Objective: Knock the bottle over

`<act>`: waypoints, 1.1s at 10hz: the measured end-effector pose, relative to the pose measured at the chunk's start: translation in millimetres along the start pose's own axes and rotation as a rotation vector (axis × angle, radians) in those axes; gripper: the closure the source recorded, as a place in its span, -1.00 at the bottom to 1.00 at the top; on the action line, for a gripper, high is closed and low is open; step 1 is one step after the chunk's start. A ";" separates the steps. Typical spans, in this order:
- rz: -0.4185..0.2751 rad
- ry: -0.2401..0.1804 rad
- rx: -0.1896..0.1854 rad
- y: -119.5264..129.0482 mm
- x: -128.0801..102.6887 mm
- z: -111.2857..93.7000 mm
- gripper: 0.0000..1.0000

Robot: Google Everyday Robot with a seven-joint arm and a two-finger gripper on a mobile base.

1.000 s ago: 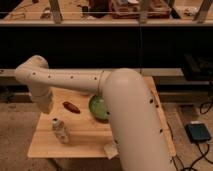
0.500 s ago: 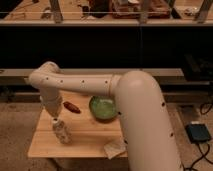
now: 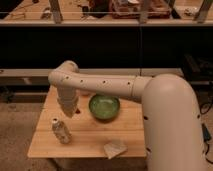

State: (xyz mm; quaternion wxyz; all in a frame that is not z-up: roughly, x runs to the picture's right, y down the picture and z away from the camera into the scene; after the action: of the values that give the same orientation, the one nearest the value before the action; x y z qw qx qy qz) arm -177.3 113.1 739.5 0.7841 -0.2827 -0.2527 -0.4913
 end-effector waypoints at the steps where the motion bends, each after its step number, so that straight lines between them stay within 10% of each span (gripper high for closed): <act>1: 0.014 0.014 0.002 -1.2 8.5 -2.6 0.86; 3: -0.016 0.031 -0.016 -10.0 19.3 -4.3 0.69; 6: -0.129 0.104 -0.027 -51.8 3.9 -17.6 0.97; 11: -0.359 0.089 0.056 -121.4 -42.3 -19.6 1.00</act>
State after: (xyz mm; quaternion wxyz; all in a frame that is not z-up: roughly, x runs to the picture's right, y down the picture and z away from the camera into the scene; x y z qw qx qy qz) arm -302.3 82.6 720.7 0.7018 -0.1893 -0.2778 -0.6280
